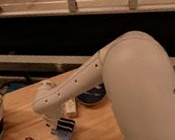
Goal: Place the eraser on the white sponge
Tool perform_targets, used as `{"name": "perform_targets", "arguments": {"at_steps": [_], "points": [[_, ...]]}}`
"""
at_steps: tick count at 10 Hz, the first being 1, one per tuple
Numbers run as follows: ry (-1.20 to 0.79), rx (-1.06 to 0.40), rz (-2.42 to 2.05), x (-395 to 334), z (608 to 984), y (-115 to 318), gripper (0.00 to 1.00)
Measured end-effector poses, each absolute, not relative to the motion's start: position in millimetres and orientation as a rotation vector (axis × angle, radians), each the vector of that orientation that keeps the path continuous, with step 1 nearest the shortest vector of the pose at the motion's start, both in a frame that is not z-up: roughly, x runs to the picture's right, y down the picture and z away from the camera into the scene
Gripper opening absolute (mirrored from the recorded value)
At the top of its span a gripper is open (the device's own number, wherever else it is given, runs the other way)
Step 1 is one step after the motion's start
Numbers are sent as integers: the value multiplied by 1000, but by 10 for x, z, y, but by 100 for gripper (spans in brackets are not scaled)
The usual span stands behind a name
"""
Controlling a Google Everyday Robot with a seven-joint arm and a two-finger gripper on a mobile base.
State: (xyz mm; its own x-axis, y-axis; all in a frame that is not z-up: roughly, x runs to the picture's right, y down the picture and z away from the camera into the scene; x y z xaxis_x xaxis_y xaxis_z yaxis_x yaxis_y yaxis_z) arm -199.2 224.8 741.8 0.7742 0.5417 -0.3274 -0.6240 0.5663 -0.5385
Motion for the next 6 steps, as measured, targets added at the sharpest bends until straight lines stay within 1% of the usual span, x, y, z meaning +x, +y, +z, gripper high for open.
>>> {"name": "perform_targets", "arguments": {"at_steps": [6], "points": [[134, -689, 661, -1999, 7443, 2349, 0]]}}
